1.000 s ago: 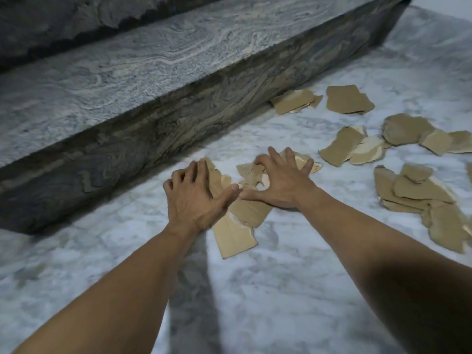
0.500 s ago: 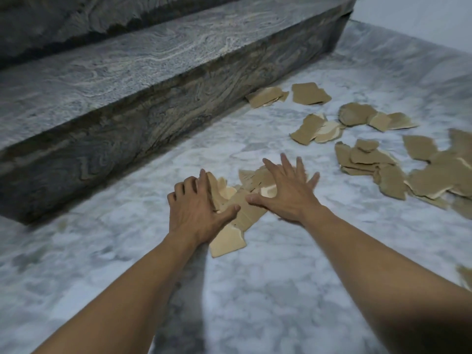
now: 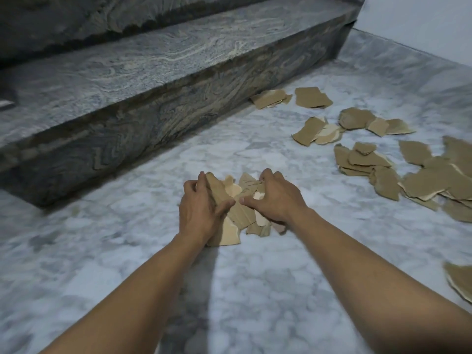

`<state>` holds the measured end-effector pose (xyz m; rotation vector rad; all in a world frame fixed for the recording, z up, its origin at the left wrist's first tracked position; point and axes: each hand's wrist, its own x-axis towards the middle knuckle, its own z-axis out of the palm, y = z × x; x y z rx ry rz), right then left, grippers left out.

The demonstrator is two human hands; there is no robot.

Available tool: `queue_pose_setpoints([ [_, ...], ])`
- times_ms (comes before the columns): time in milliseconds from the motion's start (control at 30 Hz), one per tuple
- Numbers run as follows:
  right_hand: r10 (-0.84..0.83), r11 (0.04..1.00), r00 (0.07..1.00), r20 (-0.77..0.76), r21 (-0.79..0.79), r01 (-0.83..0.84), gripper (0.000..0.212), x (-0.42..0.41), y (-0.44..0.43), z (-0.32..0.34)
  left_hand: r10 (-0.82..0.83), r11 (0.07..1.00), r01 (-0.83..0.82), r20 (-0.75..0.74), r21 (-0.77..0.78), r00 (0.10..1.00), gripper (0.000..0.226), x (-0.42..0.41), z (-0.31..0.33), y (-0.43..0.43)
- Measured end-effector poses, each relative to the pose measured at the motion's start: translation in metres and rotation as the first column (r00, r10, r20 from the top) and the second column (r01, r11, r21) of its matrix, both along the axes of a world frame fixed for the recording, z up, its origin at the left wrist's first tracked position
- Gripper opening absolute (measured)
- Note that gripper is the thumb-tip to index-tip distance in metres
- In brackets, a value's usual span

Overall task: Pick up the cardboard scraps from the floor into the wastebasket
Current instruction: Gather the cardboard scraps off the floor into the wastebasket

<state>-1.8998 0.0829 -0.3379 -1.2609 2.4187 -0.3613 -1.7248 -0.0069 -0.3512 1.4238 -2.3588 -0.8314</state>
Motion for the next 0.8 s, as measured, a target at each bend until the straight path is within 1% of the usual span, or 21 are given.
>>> queue_pose_setpoints([
  [100,-0.018,0.998,0.999,0.027,-0.061,0.019,0.067,0.012,0.007,0.005,0.018,0.993,-0.012,-0.05,0.117,0.999,0.085,0.0,0.008,0.003],
  [133,-0.04,0.996,0.998,0.055,-0.071,0.044,0.064,0.016,0.009,0.007,0.008,0.99,-0.003,-0.034,0.139,0.999,0.081,0.0,0.012,0.004],
  [200,-0.103,0.993,0.981,0.163,-0.047,0.112,0.064,0.02,0.012,0.011,-0.029,0.989,0.024,0.031,0.149,0.999,0.078,0.0,0.017,0.006],
  [233,-0.132,0.99,0.967,0.22,-0.02,0.14,0.064,0.02,0.014,0.013,-0.054,0.99,0.045,0.068,0.137,0.996,0.08,0.0,0.019,0.006],
  [300,-0.176,0.984,0.94,0.293,0.02,0.178,0.052,0.02,0.019,0.017,-0.099,0.986,0.082,0.12,0.144,0.988,0.087,-0.002,0.025,0.007],
  [400,-0.2,0.978,0.924,0.326,0.01,0.208,0.034,0.021,0.027,0.019,-0.106,0.961,0.072,0.116,0.266,0.988,0.106,-0.005,0.033,0.008],
  [433,-0.2,0.977,0.922,0.332,-0.005,0.214,0.029,0.023,0.03,0.019,-0.087,0.95,0.054,0.095,0.309,0.992,0.111,-0.006,0.036,0.009],
  [467,-0.203,0.975,0.919,0.338,-0.02,0.222,0.026,0.025,0.033,0.017,-0.064,0.935,0.036,0.068,0.352,0.996,0.11,-0.008,0.039,0.009],
  [500,-0.21,0.971,0.915,0.346,-0.034,0.236,0.025,0.026,0.036,0.016,-0.045,0.919,0.024,0.044,0.393,0.998,0.103,-0.009,0.04,0.009],
  [567,-0.234,0.96,0.9,0.367,-0.061,0.274,0.027,0.026,0.042,0.012,-0.026,0.886,0.026,-0.006,0.463,1.0,0.079,-0.008,0.039,0.008],
  [633,-0.253,0.943,0.872,0.419,-0.097,0.32,0.026,0.024,0.049,0.011,0.015,0.83,0.05,-0.112,0.556,0.994,0.065,-0.006,0.038,0.01],
  [733,-0.282,0.898,0.823,0.493,-0.167,0.408,0.024,0.017,0.061,0.017,0.124,0.737,0.117,-0.304,0.666,0.944,0.064,-0.012,0.041,0.02],
  [800,-0.306,0.85,0.801,0.515,-0.232,0.474,0.023,0.007,0.072,0.03,0.182,0.68,0.174,-0.393,0.712,0.901,0.061,-0.027,0.051,0.031],
])
